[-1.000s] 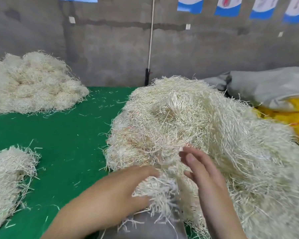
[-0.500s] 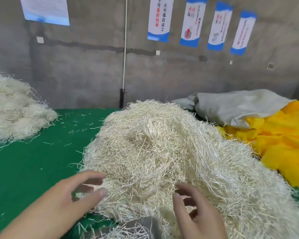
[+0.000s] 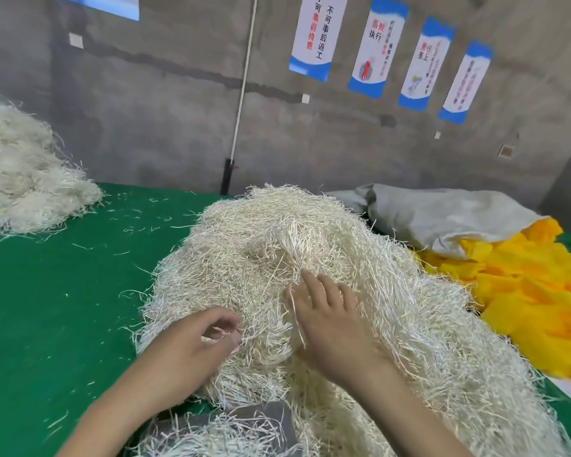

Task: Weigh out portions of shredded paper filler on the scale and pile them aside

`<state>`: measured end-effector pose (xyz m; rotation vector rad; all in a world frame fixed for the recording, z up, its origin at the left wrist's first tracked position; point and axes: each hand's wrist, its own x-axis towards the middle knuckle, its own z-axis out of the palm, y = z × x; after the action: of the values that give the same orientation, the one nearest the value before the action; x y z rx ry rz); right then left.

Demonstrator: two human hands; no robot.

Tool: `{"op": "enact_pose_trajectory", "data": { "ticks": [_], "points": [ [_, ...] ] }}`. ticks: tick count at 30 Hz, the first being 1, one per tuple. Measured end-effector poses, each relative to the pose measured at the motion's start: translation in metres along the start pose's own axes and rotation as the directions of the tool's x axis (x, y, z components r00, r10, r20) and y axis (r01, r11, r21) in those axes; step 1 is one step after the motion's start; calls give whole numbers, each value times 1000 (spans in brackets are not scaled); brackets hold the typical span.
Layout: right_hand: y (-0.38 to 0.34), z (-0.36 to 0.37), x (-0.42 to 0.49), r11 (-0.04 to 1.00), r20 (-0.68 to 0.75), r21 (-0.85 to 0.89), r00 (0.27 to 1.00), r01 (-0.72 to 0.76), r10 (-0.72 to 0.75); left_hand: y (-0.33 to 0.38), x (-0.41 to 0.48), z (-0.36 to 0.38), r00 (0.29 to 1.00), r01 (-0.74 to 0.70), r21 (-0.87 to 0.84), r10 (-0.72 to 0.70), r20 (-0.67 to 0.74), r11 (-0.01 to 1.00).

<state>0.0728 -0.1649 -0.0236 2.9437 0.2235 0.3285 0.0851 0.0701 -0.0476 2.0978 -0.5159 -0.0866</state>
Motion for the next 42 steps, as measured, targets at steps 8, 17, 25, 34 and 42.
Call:
{"op": "enact_pose_trajectory", "data": {
  "ticks": [8, 17, 25, 34, 42],
  "points": [
    [-16, -26, 24, 993, -434, 11, 895, 119, -103, 14, -5, -14, 997, 34, 2, -34, -76, 999],
    [-29, -16, 43, 898, -236, 281, 931, 340, -279, 6, 1, -20, 948, -51, -110, 13, -319, 993],
    [5, 6, 49, 829, -67, 547, 993, 120, -100, -4, 9, -31, 840, -121, -340, -86, -536, 933],
    [69, 31, 49, 768, -87, 588, 925, -253, 371, -24, 15, -44, 830, 67, -793, -475, -292, 605],
    [82, -4, 60, 177, 202, 923, 824, -341, 530, -22, 18, -40, 897, -5, -913, -402, -184, 407]
  ]
}}
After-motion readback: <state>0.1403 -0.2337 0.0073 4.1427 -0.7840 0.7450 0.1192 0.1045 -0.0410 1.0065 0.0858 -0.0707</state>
